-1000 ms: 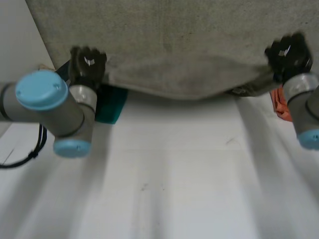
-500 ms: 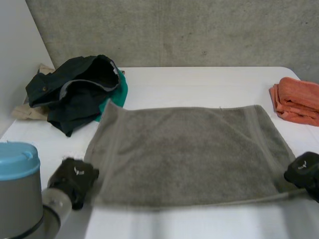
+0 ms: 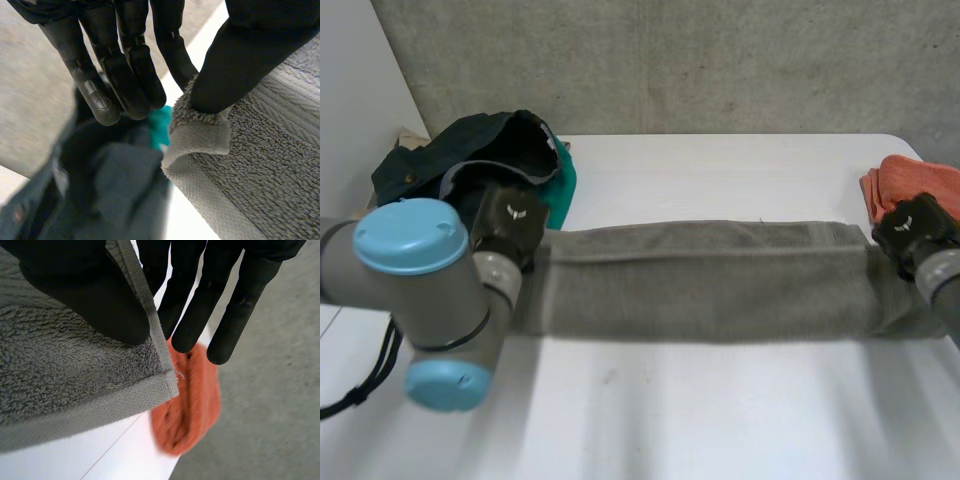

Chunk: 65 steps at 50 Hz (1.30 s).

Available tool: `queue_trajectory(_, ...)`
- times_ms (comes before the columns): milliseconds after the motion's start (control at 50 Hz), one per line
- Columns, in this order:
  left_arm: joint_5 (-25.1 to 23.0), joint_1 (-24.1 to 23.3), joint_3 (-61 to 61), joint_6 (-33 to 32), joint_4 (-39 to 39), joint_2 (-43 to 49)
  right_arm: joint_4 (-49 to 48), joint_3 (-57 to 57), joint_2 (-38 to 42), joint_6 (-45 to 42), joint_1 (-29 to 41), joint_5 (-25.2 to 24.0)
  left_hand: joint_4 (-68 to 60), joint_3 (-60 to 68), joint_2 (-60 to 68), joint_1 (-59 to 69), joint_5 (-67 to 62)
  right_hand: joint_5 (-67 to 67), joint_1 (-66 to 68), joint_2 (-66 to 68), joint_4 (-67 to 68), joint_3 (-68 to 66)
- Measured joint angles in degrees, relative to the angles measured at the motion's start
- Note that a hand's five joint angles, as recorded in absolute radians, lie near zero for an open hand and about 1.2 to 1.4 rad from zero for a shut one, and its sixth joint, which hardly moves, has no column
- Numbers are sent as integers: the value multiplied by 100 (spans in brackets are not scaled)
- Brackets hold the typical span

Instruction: Fold the laundry.

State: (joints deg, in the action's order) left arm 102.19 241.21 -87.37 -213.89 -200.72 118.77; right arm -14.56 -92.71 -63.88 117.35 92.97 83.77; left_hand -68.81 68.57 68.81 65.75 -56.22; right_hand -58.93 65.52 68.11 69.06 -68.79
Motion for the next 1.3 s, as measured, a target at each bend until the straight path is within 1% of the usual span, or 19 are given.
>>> queue_trajectory(120, 178, 29, 1124, -317, -676, 1071, -862, 884, 1039, 44, 214, -6, -11, 3, 2, 0, 0, 0, 0, 0, 0, 0)
queue_trajectory(240, 252, 54, 2252, -946, -882, 2104, -1602, 1816, 1987, 35, 372, -10, -13, 3, 2, 0, 0, 0, 0, 0, 0, 0)
queue_trajectory(280, 257, 57, 2559, -1118, -974, 2391, -1824, 2100, 2261, 37, 416, 1, 3, -18, -21, -2, 3, 1306, -1130, -1283, -1301, 1301)
queue_trajectory(300, 255, 58, 2658, -1170, -1023, 2482, -1894, 2198, 2355, 39, 435, 10, 692, -693, -693, -730, 626, 2246, -2174, -2353, -2207, 2218)
queue_trajectory(340, 253, 58, 2830, -1260, -1146, 2652, -2023, 2389, 2538, 47, 478, 37, 810, -924, -929, -866, 744, 3772, -3629, -3722, -3636, 3659)
queue_trajectory(360, 251, 57, 2908, -1301, -1234, 2732, -2081, 2486, 2628, 60, 509, 56, 3496, -3435, -3500, -3815, 3404, 4805, -4572, -4825, -4660, 4765)
queue_trajectory(380, 251, 53, 2947, -1324, -1321, 2777, -2109, 2538, 2674, 76, 530, 68, 4462, -4372, -4452, -4875, 4325, 5233, -4921, -5182, -5152, 5159)
queue_trajectory(440, 257, 25, 2913, -1336, -1534, 2748, -2128, 2580, 2687, 254, 619, 117, 5670, -5597, -5661, -5487, 5340, 5621, -5215, -5551, -5631, 5619)
queue_trajectory(500, 260, -5, 2719, -1312, -1662, 2543, -1999, 2443, 2482, 533, 655, 133, 5708, -5628, -5690, -5487, 5340, 5621, -5215, -5551, -5651, 5620)
queue_trajectory(640, 263, -109, 1828, -1241, -1742, 1640, -876, 1896, 1368, 1637, 597, 1, 5708, -5628, -5690, -5487, 5340, 5621, -5215, -5551, -5651, 5620)
queue_trajectory(700, 262, -187, 1074, -1156, -1702, 990, 254, 1576, 701, 2363, 359, -264, 5708, -5628, -5690, -5487, 5340, 5621, -5215, -5551, -5651, 5620)
queue_trajectory(760, 249, -220, 495, -989, -1677, 519, 976, 1370, 423, 2692, 76, -520, 5708, -5628, -5690, -5487, 5340, 5620, -5214, -5549, -5649, 5618)
queue_trajectory(860, 222, -250, -255, -530, -1660, -18, 1622, 1071, 290, 2855, -326, -856, 5708, -5628, -5690, -5487, 5340, 5551, -5192, -5537, -5620, 5600)
queue_trajectory(1020, 212, -272, -668, -33, -1655, -176, 1528, 955, 660, 2772, -531, -929, 5708, -5628, -5690, -5487, 5340, 5096, -4830, -5041, -5168, 5129)
queue_trajectory(1100, 212, -276, -688, 26, -1654, -148, 1291, 993, 905, 2677, -570, -879, 5708, -5628, -5690, -5487, 5340, 3209, -2852, -3117, -3249, 3204)
queue_trajectory(1120, 212, -276, -684, 31, -1654, -140, 1218, 1012, 987, 2625, -599, -843, 5708, -5628, -5690, -5487, 5340, 1892, -1452, -1705, -1899, 1843)
queue_trajectory(1160, 212, -275, -678, 28, -1653, -133, 1131, 1047, 1080, 2514, -669, -744, 5708, -5628, -5690, -5487, 5340, 575, -130, -282, -527, 486)
queue_trajectory(1200, 212, -273, -674, 23, -1651, -138, 1068, 1055, 1115, 2366, -770, -565, 5708, -5628, -5690, -5487, 5340, 364, -116, -51, -103, 84)
queue_trajectory(1300, 212, -265, -680, 11, -1635, -220, 908, 973, 967, 1855, -1122, -51, 5708, -5628, -5690, -5487, 5340, 365, -116, -51, -28, 35)
